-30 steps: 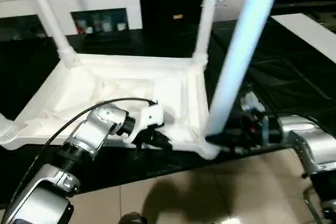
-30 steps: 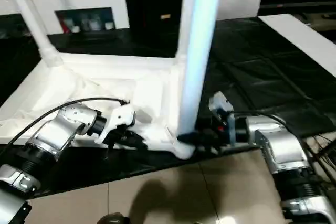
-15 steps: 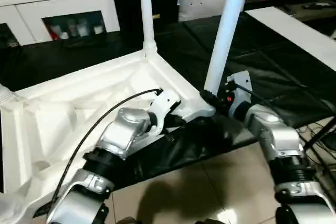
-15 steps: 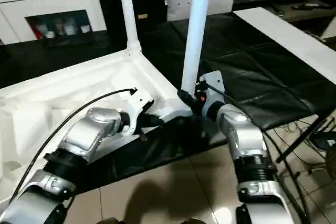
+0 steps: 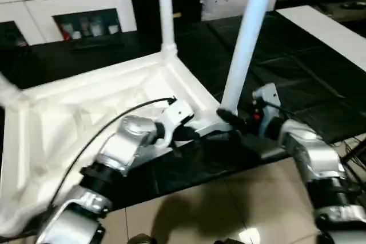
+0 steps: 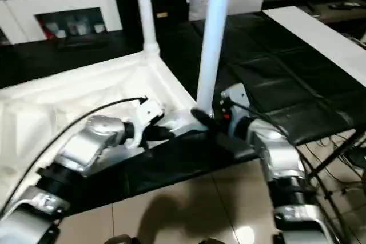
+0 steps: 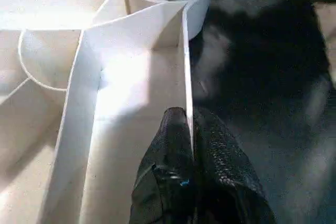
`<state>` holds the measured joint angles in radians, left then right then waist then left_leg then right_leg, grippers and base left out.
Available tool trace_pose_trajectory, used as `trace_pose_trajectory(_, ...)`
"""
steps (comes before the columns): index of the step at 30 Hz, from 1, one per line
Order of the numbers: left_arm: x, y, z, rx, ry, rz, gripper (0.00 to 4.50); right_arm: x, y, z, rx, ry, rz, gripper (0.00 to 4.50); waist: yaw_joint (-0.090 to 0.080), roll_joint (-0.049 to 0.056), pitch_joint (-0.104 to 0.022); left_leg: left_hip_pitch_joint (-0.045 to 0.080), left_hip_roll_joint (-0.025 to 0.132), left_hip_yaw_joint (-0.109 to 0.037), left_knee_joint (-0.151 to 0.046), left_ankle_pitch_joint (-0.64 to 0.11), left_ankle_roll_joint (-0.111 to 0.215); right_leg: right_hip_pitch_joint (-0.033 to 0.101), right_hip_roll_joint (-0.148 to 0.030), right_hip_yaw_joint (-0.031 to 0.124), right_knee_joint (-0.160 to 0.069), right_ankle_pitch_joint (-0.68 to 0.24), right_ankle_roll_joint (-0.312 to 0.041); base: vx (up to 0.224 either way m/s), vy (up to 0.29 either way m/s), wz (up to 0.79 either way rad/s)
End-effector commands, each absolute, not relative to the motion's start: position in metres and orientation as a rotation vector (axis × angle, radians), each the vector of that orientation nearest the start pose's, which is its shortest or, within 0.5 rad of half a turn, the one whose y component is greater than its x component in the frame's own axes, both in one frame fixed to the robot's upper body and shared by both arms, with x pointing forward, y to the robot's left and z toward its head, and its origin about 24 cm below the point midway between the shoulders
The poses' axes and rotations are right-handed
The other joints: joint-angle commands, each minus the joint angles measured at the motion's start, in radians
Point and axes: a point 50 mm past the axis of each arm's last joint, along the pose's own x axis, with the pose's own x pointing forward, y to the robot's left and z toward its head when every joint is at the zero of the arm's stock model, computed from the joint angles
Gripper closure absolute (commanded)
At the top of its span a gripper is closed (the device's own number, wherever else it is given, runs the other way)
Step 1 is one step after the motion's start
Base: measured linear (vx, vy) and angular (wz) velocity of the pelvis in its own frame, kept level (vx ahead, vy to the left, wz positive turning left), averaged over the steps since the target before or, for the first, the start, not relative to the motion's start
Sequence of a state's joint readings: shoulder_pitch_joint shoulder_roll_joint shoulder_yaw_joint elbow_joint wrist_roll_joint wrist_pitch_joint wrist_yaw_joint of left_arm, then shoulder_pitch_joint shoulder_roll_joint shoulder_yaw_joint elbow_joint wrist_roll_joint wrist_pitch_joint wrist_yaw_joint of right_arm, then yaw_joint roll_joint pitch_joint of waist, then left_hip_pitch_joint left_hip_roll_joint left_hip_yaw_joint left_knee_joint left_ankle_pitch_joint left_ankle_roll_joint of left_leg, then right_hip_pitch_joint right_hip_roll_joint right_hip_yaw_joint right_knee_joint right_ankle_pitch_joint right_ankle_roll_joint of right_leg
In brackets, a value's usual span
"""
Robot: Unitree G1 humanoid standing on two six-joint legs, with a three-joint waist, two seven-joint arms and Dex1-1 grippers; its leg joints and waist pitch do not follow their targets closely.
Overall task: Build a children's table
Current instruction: Rotate leg to tighten
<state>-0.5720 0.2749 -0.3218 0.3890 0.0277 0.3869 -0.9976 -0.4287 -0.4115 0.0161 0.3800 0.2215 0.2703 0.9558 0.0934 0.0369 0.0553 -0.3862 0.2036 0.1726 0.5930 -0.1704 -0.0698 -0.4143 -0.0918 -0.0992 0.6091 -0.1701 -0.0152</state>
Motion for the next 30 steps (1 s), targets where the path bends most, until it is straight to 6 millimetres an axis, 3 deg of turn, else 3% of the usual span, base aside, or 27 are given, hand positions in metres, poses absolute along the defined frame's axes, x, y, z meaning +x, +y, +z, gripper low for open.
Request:
trace_pose_trajectory(1,0.309,0.088,0.069,0.379,0.403,-1.344,4.50,0.304,-0.186,0.076,-0.098,0.268,1.035,0.79,0.003,-0.014,-0.064,0.014,0.024,-0.001,-0.062,-0.198,0.092,0.060,-0.051,0.048,-0.085,-0.259,-0.181,0.000,0.000,0.00)
trace_pose_trajectory(2,0.308,0.089,0.069,0.388,0.402,-1.369,4.50,0.302,-0.187,0.077,-0.106,0.268,1.067,0.79,0.003,-0.019,-0.065,0.013,0.024,-0.001,-0.062,-0.192,0.091,0.061,-0.052,0.048,-0.083,-0.252,-0.184,0.000,0.000,0.00)
trace_pose_trajectory(11,0.296,0.105,0.069,0.496,0.461,-1.604,4.50,0.290,-0.193,0.083,-0.155,0.304,1.297,0.94,0.027,-0.014,-0.064,0.018,0.030,-0.001,-0.065,-0.208,0.079,0.054,-0.055,0.050,-0.080,-0.282,-0.192,0.000,0.000,0.00)
trace_pose_trajectory(12,0.296,0.107,0.069,0.511,0.469,-1.621,4.50,0.289,-0.193,0.083,-0.142,0.313,1.320,1.07,0.028,-0.022,-0.066,0.018,0.030,-0.002,-0.064,-0.208,0.081,0.058,-0.056,0.050,-0.078,-0.282,-0.194,0.000,0.000,0.00)
trace_pose_trajectory(13,0.295,0.108,0.069,0.525,0.479,-1.639,4.50,0.288,-0.192,0.084,-0.129,0.319,1.350,1.07,0.030,-0.019,-0.066,0.017,0.031,-0.002,-0.065,-0.207,0.080,0.057,-0.056,0.050,-0.079,-0.289,-0.192,0.000,0.000,0.00)
trace_pose_trajectory(14,0.295,0.108,0.069,0.525,0.479,-1.639,4.50,0.288,-0.192,0.084,-0.129,0.319,1.350,1.28,0.031,-0.019,-0.067,0.017,0.031,-0.002,-0.064,-0.206,0.078,0.057,-0.056,0.051,-0.078,-0.285,-0.192,0.000,0.000,0.00)
trace_pose_trajectory(18,0.297,0.110,0.071,0.552,0.486,-1.669,4.50,0.281,-0.189,0.083,-0.063,0.375,1.451,1.44,0.039,-0.024,-0.067,0.016,0.029,0.000,-0.062,-0.194,0.082,0.057,-0.056,0.051,-0.078,-0.288,-0.189,0.000,0.000,0.00)
trace_pose_trajectory(19,0.298,0.111,0.071,0.555,0.485,-1.671,4.50,0.279,-0.189,0.082,-0.056,0.391,1.474,1.78,0.042,-0.024,-0.067,0.016,0.030,0.000,-0.062,-0.192,0.079,0.056,-0.058,0.052,-0.079,-0.293,-0.186,0.000,0.000,0.00)
trace_pose_trajectory(30,0.300,0.111,0.071,0.550,0.478,-1.676,4.50,0.275,-0.189,0.081,-0.016,0.418,1.506,2.39,0.046,-0.025,-0.069,0.016,0.030,-0.001,-0.062,-0.181,0.070,0.057,-0.058,0.051,-0.077,-0.291,-0.183,0.000,0.000,0.00)
